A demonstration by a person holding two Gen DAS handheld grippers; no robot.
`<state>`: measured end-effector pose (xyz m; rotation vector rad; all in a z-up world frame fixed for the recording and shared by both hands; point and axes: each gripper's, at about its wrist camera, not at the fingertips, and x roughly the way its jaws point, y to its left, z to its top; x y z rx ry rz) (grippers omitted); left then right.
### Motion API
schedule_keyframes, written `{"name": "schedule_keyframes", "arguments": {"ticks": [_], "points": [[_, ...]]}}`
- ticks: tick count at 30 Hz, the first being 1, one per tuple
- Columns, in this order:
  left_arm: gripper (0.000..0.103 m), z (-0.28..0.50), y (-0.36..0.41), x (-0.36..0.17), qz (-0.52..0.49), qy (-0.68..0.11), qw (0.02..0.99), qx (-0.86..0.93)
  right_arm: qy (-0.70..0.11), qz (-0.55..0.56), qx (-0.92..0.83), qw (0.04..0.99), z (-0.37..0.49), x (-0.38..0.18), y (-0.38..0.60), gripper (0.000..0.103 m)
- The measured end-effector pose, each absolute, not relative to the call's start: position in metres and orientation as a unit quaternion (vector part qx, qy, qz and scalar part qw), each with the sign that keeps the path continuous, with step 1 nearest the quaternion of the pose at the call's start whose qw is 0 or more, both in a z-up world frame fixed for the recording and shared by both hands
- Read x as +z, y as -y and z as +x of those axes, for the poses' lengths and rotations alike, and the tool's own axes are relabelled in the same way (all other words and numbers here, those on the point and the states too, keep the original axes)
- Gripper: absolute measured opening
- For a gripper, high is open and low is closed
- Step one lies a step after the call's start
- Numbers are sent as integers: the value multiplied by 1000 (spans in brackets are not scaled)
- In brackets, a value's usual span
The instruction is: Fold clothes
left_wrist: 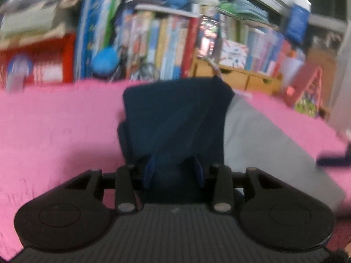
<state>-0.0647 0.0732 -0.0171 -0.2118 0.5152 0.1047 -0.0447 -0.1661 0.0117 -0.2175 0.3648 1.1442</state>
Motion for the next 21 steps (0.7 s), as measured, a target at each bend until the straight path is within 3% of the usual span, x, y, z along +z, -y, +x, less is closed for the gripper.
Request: {"name": "schedule_keyframes", "arguments": {"ticks": [1, 4, 6, 10, 15, 21], "points": [[38, -68, -77, -18, -118, -253, 959, 52, -171, -90, 526, 828, -29, 16, 172, 80], [41, -76, -86, -15, -135, -259, 955, 55, -181, -64, 475, 859, 28, 21, 180, 82], [52, -80, -97, -5, -122, -273, 951, 74, -209, -34, 448, 869, 75, 16, 182, 82], [51, -70, -115, 27, -79, -279, 948, 135, -284, 68, 436, 851, 155, 7, 185, 81], [61, 0, -108, 81, -170, -273, 947, -5, -320, 120, 459, 820, 192, -18, 160, 81], [61, 122, -68, 61, -184, -369, 910, -36, -334, 127, 474, 805, 183, -34, 155, 81]]}}
